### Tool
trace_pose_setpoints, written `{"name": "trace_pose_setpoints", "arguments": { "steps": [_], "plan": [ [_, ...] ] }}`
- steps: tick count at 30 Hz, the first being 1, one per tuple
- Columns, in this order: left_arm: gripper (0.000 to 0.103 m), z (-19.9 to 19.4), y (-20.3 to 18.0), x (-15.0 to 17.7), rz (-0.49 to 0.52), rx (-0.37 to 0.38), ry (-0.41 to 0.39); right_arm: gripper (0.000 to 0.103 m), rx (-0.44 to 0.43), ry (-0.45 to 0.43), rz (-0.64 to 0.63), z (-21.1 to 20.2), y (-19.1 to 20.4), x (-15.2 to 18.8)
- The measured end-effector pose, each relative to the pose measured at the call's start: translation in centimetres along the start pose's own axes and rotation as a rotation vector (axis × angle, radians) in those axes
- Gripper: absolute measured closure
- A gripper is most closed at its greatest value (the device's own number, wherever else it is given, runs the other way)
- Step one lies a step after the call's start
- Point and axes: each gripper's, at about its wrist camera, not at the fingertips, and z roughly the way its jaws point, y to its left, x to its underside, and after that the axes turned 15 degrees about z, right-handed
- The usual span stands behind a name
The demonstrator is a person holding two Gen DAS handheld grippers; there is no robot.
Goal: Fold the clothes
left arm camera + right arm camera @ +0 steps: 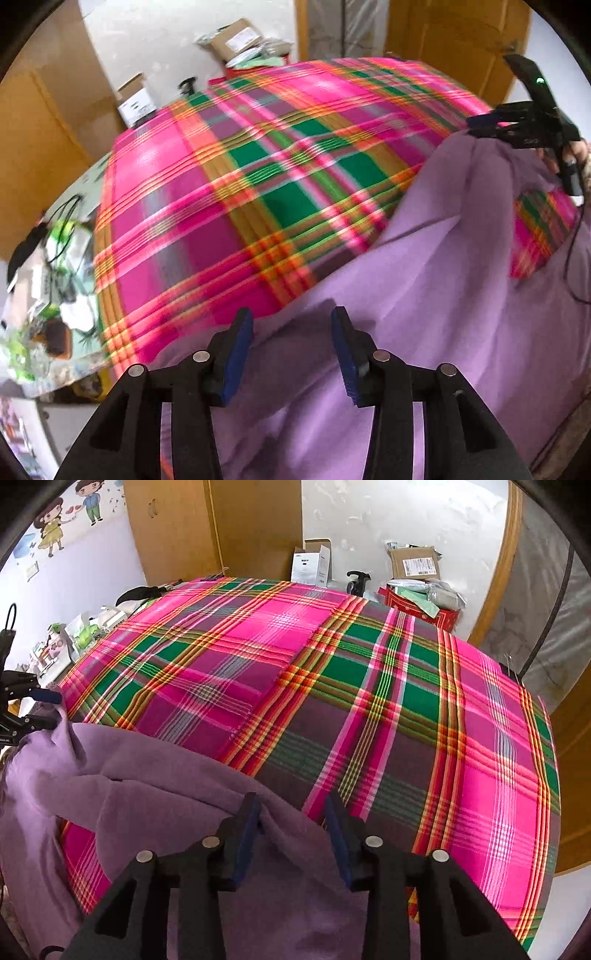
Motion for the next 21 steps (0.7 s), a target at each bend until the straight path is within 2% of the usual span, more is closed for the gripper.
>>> {"name": "trace_pose_setpoints", "arguments": {
  "steps": [2,6,18,20,21],
  "plan": [
    [0.058,0.2,0.9,0.5,-0.039,-0.005,0.006,0.064,-0.009,0.000,0.012,0.0,-0.2,0.1],
    [0.058,0.3,1.3,0.7,-0.021,-0.050,0.024,0.062,-0.017,0.002,0.024,0.1,-0.3,0.1],
    [0.057,1.0,1.6,0.1,-0.065,0.014,0.007,0.061,-0.040,0.008,0.049,0.5,-0.5,-0.2],
    [0.062,0.9,1.3,0.3,-0.062,0.021,-0.001,0.061,-0.040,0.005,0.051,0.4,-0.5,-0.2],
    [0.069,0.9,1.3,0.2,-0.055,0.026,-0.006,0.061,-0.040,0.004,0.055,0.4,-0.5,-0.1]
  ]
}}
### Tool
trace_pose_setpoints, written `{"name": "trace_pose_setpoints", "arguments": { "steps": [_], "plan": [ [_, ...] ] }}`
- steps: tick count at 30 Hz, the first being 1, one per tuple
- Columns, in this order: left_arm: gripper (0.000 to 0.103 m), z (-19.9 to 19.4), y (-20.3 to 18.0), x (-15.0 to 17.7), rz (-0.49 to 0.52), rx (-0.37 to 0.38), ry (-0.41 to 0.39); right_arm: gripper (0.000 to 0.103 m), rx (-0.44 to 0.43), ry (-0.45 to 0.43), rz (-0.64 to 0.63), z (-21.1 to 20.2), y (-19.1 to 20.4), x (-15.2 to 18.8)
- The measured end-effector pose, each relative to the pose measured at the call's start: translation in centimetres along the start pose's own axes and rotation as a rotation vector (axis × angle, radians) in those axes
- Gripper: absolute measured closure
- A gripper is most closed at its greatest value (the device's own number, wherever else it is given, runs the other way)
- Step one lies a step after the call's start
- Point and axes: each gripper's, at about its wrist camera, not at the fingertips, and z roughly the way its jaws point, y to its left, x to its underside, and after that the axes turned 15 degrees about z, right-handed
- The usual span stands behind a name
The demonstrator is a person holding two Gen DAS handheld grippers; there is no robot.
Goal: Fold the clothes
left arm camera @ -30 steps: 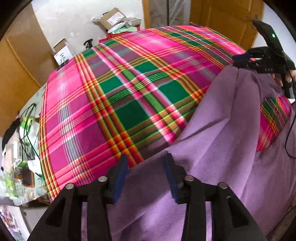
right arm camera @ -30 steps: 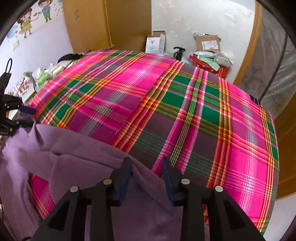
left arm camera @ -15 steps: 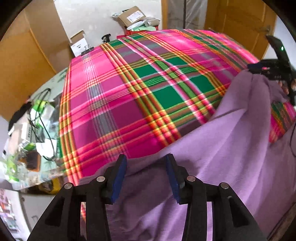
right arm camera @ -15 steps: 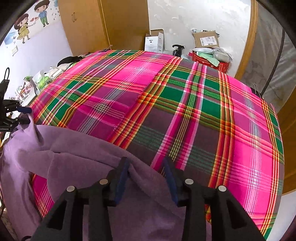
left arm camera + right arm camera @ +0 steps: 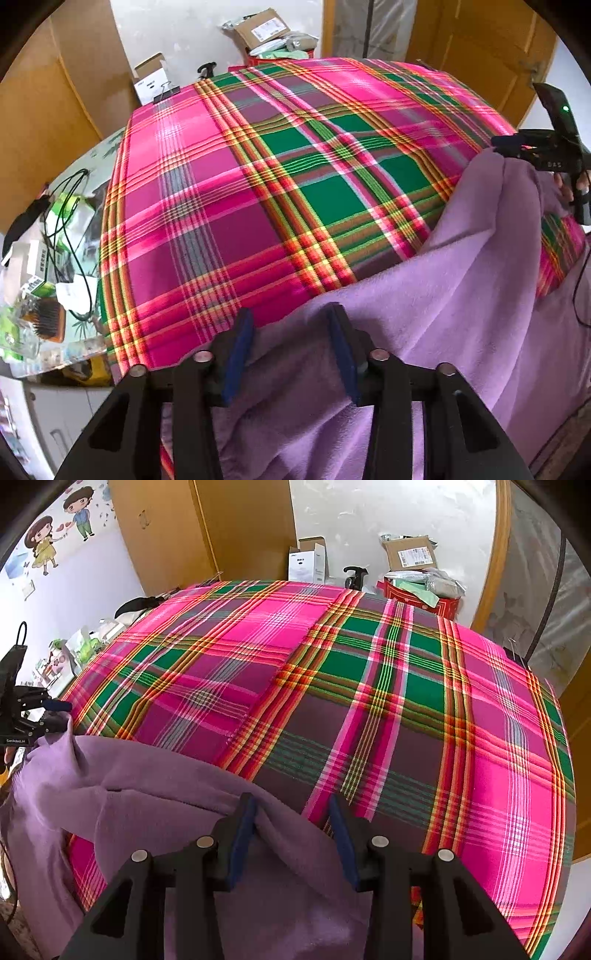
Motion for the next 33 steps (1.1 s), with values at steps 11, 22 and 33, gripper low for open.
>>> {"name": "trace_pose_setpoints", "arguments": {
  "steps": [11,22,33],
  "plan": [
    [0.100,-1.0,0.1,0.0,-0.021,-0.032,-0.059,0.083,-0.026,0.014,0.006,-0.1,0.7,0.0],
    [0.101,-2.3,3.4,0.3,-0.178,-0.131,-0.126,0.097,0.035,-0.096,-0.045,-1.1,2.8,-1.3],
    [0.102,-0.7,5.3,0.7,-0.258,-0.185,-0.078,0.103,0.147,-0.173,-0.081,0.3,4.7,-6.2]
  ]
}}
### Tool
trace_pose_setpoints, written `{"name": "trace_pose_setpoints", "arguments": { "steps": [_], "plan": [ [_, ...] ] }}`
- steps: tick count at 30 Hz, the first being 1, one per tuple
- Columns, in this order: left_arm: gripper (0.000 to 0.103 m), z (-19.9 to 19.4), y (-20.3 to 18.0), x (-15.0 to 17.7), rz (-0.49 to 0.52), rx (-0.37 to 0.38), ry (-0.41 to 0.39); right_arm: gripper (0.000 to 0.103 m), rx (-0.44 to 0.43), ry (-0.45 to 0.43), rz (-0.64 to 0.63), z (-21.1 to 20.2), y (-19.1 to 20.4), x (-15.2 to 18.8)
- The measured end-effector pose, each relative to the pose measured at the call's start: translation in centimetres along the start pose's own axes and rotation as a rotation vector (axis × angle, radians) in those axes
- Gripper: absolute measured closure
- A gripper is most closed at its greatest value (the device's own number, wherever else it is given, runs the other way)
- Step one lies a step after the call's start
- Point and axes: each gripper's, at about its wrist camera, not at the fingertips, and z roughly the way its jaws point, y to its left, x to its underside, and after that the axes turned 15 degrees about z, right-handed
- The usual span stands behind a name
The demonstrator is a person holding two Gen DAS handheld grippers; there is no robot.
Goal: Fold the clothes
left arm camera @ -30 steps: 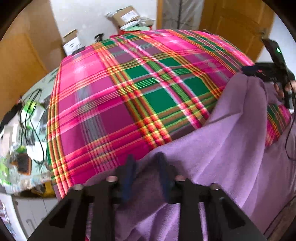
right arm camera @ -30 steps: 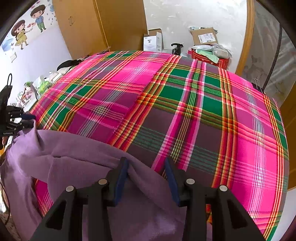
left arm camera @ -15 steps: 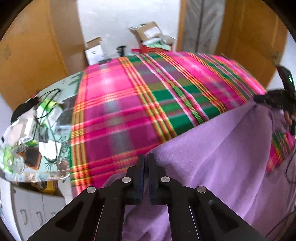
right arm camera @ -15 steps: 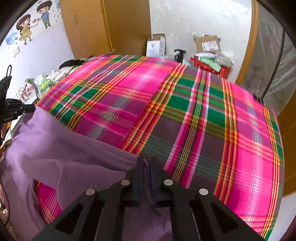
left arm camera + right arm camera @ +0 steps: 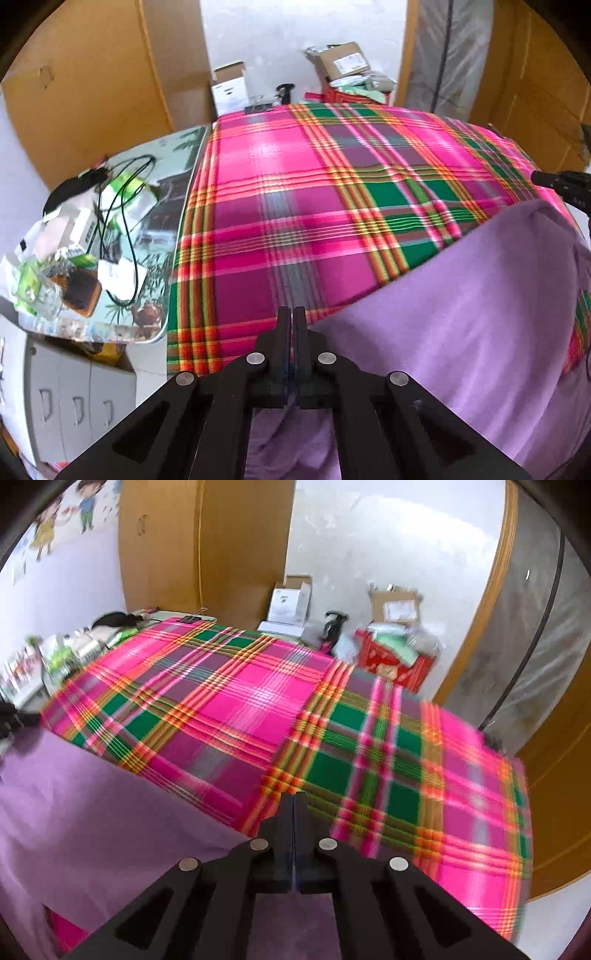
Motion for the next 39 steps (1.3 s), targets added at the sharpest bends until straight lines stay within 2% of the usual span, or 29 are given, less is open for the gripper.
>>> {"name": "trace_pose_setpoints", "arguments": {
  "steps": [7,12,15,20,23,26,28,31,35,37,39],
  "plan": [
    [0.102,0.3,1.0,0.7,-0.080,0.021,0.008,0.103,-0.028,0.030,0.002,-0.5,0.5,1.2],
    [0.102,-1.5,0.9,0.7,-0.119,0.036,-0.020,0.102,-0.044,0.015,0.049,-3.4,-1.0,3.5],
    [0.102,-2.9,-0.3,0.7,-0.111,0.052,-0.037,0.102,-0.059,-0.010,0.082,-5.9,-2.2,4.9],
    [0.101,-6.2,-4.1,0.6,-0.069,0.111,-0.092,0.098,-0.055,-0.003,0.115,-8.9,-3.7,8.2],
    [0.101,-7.8,-7.6,0.5,-0.003,0.188,-0.125,0.094,-0.059,0.009,0.118,-10.1,-3.7,10.2],
    [0.100,-8.4,-11.7,0.5,0.071,0.275,-0.127,0.094,-0.102,0.035,0.121,-10.8,-2.6,12.2],
    [0.100,-8.4,-14.4,0.6,0.119,0.335,-0.117,0.094,-0.155,0.060,0.104,-10.8,-1.2,13.2],
    [0.100,-7.7,-17.3,1.1,0.172,0.386,-0.082,0.094,-0.259,0.106,0.077,-10.4,1.2,14.5],
    [0.100,-6.5,-17.9,2.1,0.114,0.416,-0.047,0.090,-0.378,0.144,0.037,-9.6,5.1,15.0],
    [0.100,-5.9,-17.4,2.4,0.068,0.402,-0.039,0.078,-0.446,0.169,0.024,-8.9,7.3,15.0],
    [0.100,-5.6,-16.7,2.6,0.018,0.392,-0.044,0.074,-0.465,0.199,0.004,-7.9,9.0,15.1]
  ]
}}
